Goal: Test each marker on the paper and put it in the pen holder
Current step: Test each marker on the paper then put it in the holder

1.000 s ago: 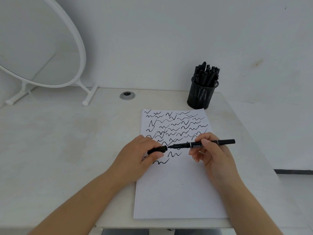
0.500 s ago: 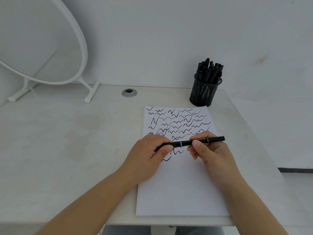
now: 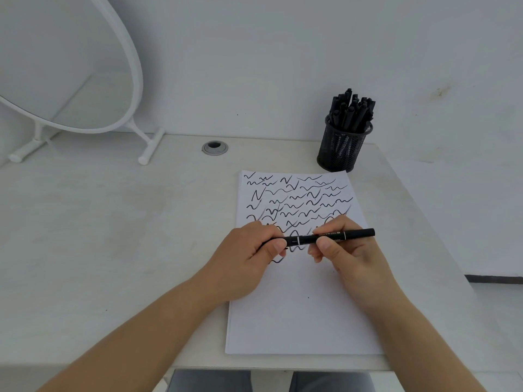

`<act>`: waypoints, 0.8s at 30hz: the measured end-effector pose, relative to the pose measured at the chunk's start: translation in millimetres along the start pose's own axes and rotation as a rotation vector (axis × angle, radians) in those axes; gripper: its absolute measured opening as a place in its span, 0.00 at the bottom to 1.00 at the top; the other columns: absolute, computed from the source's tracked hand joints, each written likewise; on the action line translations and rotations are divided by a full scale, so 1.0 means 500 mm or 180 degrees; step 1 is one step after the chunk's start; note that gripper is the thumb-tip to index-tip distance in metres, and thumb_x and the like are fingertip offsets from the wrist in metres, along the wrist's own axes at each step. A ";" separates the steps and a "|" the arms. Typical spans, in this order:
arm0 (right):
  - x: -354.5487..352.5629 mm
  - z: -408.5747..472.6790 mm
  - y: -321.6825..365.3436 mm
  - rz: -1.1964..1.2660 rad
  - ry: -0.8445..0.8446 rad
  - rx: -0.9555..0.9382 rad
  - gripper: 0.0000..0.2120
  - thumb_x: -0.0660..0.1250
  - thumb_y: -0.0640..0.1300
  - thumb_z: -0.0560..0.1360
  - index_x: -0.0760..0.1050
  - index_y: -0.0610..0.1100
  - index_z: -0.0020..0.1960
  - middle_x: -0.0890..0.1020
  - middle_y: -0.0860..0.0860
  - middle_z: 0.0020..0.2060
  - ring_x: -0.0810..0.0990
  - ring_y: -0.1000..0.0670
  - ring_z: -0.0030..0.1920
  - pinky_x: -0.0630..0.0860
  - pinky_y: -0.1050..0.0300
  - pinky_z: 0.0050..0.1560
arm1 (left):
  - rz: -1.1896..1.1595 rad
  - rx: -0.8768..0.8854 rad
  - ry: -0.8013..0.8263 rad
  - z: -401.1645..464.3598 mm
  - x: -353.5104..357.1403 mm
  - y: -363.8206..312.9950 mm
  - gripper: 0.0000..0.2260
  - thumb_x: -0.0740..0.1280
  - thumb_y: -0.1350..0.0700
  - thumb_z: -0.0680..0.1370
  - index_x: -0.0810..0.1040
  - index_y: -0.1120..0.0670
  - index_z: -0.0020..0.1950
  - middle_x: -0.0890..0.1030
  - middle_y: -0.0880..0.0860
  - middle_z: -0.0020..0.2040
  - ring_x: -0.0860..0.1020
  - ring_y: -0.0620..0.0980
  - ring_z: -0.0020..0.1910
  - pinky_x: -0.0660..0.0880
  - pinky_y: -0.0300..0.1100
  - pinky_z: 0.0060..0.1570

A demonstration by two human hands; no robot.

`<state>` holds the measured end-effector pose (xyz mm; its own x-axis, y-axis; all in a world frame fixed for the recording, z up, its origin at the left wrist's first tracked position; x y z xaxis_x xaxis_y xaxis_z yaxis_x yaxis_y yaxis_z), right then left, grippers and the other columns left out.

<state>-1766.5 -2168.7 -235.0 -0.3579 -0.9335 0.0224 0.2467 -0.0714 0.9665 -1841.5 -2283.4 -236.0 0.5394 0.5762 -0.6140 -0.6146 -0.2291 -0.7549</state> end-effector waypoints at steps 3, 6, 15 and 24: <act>0.000 0.002 0.000 0.0025 -0.0015 0.0007 0.02 0.64 0.40 0.71 0.74 0.43 0.43 0.81 0.50 0.29 0.77 0.54 0.31 0.71 0.69 0.33 | 0.0011 0.0018 -0.0049 0.001 -0.004 0.001 0.11 0.56 0.49 0.76 0.76 0.48 0.40 0.71 0.40 0.31 0.69 0.37 0.35 0.64 0.29 0.36; -0.001 0.006 -0.007 0.0068 -0.0040 0.0124 0.03 0.64 0.41 0.70 0.76 0.44 0.43 0.81 0.49 0.29 0.77 0.53 0.31 0.71 0.67 0.33 | 0.0132 0.0065 -0.0139 0.002 -0.014 -0.001 0.13 0.56 0.47 0.76 0.77 0.50 0.43 0.72 0.42 0.31 0.69 0.39 0.37 0.64 0.31 0.36; -0.068 0.029 0.026 -0.1468 -0.0295 0.0170 0.15 0.68 0.35 0.73 0.81 0.55 0.36 0.82 0.57 0.30 0.76 0.60 0.31 0.70 0.71 0.34 | 0.0699 0.0108 -0.0254 0.025 -0.064 -0.021 0.06 0.65 0.49 0.76 0.80 0.46 0.48 0.77 0.38 0.38 0.70 0.41 0.43 0.65 0.32 0.41; -0.045 0.101 0.119 -0.2785 0.0481 -0.0338 0.06 0.68 0.43 0.74 0.81 0.50 0.49 0.80 0.59 0.37 0.76 0.58 0.40 0.71 0.63 0.44 | 0.1314 0.0677 -0.0187 0.147 -0.059 -0.163 0.07 0.66 0.46 0.75 0.79 0.45 0.51 0.79 0.40 0.42 0.70 0.42 0.47 0.68 0.41 0.45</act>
<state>-1789.4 -2134.3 -165.2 -0.3364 -0.5655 -0.7530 0.0257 -0.8048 0.5930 -1849.6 -2224.4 -139.3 0.1951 0.5155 -0.8343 -0.8785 -0.2863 -0.3824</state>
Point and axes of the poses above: each hand's wrist, its own z-axis towards the middle knuckle, its own x-axis out of the palm, y = z × x, the point moved 10 cm from there along z, towards the middle knuckle
